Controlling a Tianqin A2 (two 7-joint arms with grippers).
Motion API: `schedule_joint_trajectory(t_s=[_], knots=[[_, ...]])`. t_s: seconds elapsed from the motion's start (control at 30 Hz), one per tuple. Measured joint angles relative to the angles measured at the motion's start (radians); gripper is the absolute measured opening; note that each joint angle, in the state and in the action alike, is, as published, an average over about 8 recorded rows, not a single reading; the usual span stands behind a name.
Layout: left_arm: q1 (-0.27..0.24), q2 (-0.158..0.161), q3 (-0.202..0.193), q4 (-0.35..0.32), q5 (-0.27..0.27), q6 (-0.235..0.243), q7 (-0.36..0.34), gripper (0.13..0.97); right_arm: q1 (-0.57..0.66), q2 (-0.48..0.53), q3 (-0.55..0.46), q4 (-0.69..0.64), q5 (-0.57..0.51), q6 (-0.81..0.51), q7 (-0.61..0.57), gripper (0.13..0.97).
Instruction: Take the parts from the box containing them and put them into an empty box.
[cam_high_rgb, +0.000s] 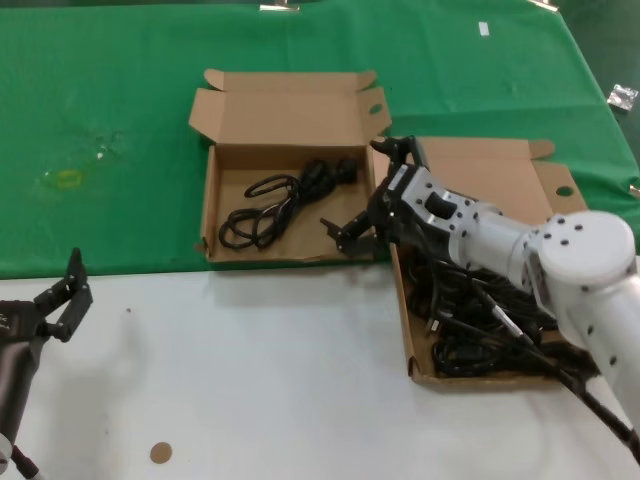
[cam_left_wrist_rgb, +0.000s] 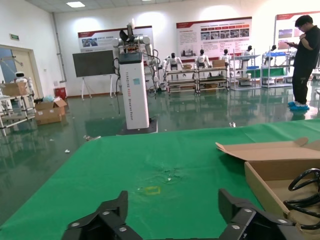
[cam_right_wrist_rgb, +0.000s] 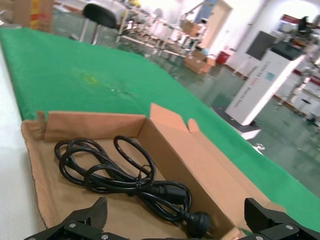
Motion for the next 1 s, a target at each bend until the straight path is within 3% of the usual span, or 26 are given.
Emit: schedule_joint_trajectory(t_s=[0.07,0.2,0.47,0.77,1.0], knots=[[0.000,0.000,0.000,0.000,0.000,0.000,0.000,0.588,-0.031,0.003,0.011,0.032,0.010,0.021,0.013,0.965],[0.000,0.000,0.000,0.000,0.000,0.000,0.000,0.588,-0.095,0.008,0.033,0.097,0.030,0.064,0.041,0.965],[0.000,0.000,0.000,0.000,0.000,0.000,0.001,0.785,-0.223,0.019,0.077,0.227,0.071,0.149,0.096,0.966],[0.000,0.000,0.000,0.000,0.000,0.000,0.000,0.911,-0.368,0.031,0.127,0.374,0.116,0.246,0.159,0.966],[0.000,0.000,0.000,0.000,0.000,0.000,0.000,0.950,-0.478,0.040,0.165,0.488,0.152,0.320,0.207,0.966]])
